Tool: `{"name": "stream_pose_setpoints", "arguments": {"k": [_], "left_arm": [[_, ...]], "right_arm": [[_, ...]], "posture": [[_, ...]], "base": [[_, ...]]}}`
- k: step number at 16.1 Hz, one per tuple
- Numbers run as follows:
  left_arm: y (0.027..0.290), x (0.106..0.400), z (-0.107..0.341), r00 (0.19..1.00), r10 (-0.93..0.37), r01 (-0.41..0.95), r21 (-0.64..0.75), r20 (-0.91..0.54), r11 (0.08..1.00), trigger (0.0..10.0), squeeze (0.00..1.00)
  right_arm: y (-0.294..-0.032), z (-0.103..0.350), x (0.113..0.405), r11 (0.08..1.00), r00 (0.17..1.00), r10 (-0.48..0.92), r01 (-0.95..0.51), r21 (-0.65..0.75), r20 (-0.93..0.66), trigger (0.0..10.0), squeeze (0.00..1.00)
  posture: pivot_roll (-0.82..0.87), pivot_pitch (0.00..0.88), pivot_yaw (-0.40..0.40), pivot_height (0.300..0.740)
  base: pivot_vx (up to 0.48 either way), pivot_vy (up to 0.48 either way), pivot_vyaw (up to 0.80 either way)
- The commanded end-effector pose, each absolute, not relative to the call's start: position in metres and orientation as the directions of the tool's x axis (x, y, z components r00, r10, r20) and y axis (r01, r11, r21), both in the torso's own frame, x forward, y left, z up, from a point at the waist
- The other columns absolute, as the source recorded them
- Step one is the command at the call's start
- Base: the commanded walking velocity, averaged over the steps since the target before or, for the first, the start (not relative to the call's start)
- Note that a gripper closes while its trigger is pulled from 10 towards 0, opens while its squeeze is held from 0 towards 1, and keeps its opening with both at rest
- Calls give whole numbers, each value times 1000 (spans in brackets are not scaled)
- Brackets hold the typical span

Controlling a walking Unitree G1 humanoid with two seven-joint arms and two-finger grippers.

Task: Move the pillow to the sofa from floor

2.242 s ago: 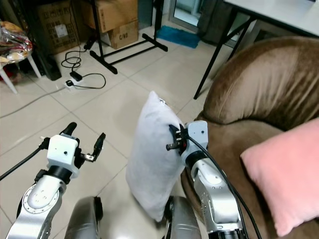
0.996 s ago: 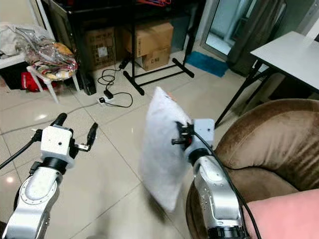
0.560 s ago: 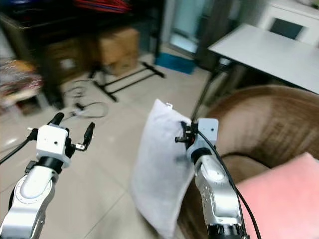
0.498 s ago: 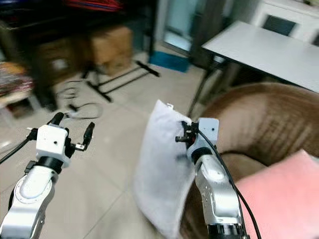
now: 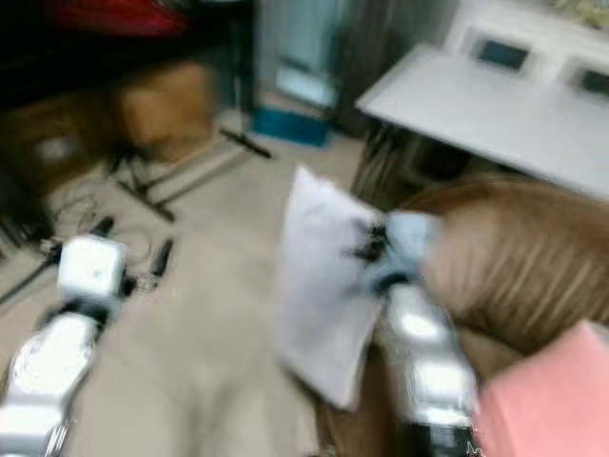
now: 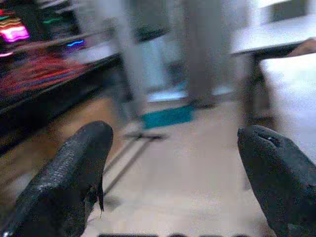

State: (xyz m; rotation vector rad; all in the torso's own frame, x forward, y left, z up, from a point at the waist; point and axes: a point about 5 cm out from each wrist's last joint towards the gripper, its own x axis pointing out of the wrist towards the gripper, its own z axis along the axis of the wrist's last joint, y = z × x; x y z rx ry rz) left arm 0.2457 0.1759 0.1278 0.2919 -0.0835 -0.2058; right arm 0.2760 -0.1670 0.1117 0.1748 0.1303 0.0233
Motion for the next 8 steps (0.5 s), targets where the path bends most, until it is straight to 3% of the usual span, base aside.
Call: {"name": "stream_pose_setpoints", "arguments": {"k": [1,8], "left_arm": [[181,240,123,977,-212,199,293,14,935,10000,0],[181,235,120,980,-197,187,310,1,932,10000,0]], "right_arm": [[-154,130,277,975,994,99,-90,204,-34,10000,0],[-150,119,267,975,989,131,-115,190,-73,10000,0]], "posture": [[52,0,-44,740],[55,0,-58,740]], "base": [[0,0,0],[0,0,0]]}}
